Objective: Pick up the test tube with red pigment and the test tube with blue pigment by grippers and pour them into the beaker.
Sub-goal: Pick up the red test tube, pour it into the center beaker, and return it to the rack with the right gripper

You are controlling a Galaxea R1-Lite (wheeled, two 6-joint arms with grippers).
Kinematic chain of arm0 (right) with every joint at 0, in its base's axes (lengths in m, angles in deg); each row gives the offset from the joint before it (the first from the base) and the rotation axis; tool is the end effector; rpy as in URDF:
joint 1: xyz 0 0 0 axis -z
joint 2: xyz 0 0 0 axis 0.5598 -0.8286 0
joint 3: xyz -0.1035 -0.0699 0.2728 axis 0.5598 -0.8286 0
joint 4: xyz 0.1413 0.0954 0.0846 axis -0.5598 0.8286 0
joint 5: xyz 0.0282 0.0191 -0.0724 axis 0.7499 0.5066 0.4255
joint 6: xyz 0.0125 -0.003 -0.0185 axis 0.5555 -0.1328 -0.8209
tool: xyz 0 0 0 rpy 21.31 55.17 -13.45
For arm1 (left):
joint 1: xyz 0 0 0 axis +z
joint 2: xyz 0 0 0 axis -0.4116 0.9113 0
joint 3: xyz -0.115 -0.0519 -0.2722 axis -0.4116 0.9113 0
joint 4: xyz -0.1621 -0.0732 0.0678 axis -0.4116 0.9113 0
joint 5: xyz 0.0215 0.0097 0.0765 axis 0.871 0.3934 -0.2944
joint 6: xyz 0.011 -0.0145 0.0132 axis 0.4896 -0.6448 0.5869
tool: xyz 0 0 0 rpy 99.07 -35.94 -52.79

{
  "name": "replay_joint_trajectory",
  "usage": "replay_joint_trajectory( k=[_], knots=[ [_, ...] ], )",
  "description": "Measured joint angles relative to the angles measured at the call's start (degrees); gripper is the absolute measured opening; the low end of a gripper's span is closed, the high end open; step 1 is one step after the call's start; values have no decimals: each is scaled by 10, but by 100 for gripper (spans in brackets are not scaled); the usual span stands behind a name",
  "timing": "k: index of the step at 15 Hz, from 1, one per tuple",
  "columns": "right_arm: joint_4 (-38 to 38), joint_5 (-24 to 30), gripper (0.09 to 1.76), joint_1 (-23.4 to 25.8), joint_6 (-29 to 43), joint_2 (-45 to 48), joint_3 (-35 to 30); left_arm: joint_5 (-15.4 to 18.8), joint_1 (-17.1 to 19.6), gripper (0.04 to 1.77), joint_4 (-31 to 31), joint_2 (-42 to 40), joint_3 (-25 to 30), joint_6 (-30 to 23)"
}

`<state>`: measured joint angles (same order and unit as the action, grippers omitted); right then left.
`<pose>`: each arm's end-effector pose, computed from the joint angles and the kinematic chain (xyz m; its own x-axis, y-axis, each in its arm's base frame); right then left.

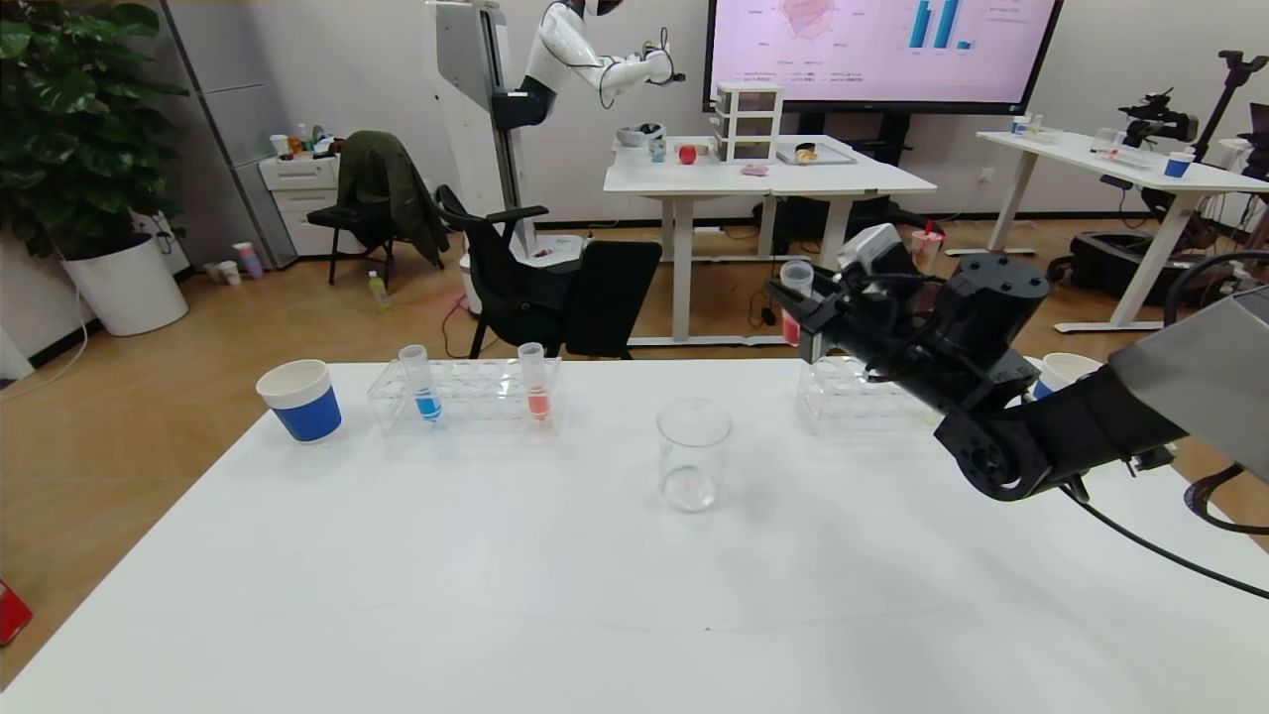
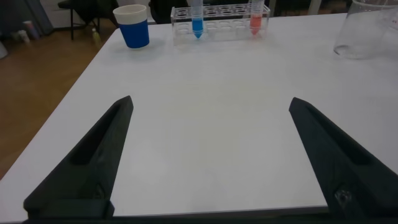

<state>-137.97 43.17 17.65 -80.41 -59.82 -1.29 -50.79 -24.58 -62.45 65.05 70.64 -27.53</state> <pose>0.4092 0.1278 0.1579 0.8024 0.5629 0.1982 -0.4775 0.8048 -0.3525 -0.0229 -0.0004 0.0746 0.9996 -0.0278 -0.0063 0.0281 0.9984 0.0498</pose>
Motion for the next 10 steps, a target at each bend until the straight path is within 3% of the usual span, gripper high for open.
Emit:
replay_joint_trajectory(
  k=[7,10],
  knots=[
    [-41,121,49,-24,-170,-52,31,0,0,175,0,0,0,0],
    [-68,155,49,-29,-204,-76,57,0,0,175,0,0,0,0]
  ],
)
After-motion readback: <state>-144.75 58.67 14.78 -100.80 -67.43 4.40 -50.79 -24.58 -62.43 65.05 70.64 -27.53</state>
